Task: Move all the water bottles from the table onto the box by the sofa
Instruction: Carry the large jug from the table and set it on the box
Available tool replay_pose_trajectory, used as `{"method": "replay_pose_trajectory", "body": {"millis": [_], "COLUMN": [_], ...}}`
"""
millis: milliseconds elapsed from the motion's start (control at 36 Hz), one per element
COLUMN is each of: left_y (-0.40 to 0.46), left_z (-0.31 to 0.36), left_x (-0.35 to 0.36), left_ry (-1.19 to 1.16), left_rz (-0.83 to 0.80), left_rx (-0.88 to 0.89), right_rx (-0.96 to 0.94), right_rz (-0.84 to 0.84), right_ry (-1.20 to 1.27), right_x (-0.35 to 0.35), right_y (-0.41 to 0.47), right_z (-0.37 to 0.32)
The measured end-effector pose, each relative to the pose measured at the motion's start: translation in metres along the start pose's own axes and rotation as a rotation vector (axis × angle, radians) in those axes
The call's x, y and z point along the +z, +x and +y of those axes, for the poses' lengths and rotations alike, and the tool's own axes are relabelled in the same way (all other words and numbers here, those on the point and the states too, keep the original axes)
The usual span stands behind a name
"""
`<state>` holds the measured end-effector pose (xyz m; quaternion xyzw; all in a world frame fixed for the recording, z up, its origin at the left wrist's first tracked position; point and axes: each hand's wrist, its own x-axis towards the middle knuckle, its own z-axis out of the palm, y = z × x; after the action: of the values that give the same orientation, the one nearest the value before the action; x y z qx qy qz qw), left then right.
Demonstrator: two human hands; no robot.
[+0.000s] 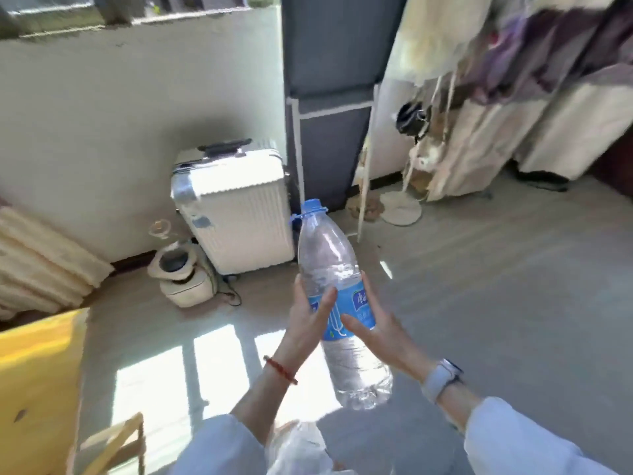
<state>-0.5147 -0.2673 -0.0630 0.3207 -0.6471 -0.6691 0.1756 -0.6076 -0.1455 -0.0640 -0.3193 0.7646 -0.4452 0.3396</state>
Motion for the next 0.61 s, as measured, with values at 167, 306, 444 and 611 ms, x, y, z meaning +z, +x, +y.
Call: {"method": "replay_pose_trajectory", "body": {"millis": [167, 306, 444, 611], "left_y": [0.075, 0.139, 0.205, 0.261], "left_z": [0.014, 0.027, 0.046, 0.08], "left_x": [0.149, 0.272, 0.395, 0.545], "left_ry": [0.183, 0.283, 0.369, 0.41], "left_rz": [-0.336, -0.561, -0.699, -0.913], "left_rx": [0.052, 0.093, 0.129, 0.144], "right_rx": [0.09, 0.14, 0.177, 0.26], "right_rz": [0.334, 0.565, 0.739, 0.919], "right_ry": [0.176, 0.246, 0.289, 0.336], "right_x": [-0.12, -0.218, -0.327, -0.453], "right_y": [-0.005, 0.007, 0.03, 0.036], "right_z": [0.066, 0.113, 0.144, 0.172]}}
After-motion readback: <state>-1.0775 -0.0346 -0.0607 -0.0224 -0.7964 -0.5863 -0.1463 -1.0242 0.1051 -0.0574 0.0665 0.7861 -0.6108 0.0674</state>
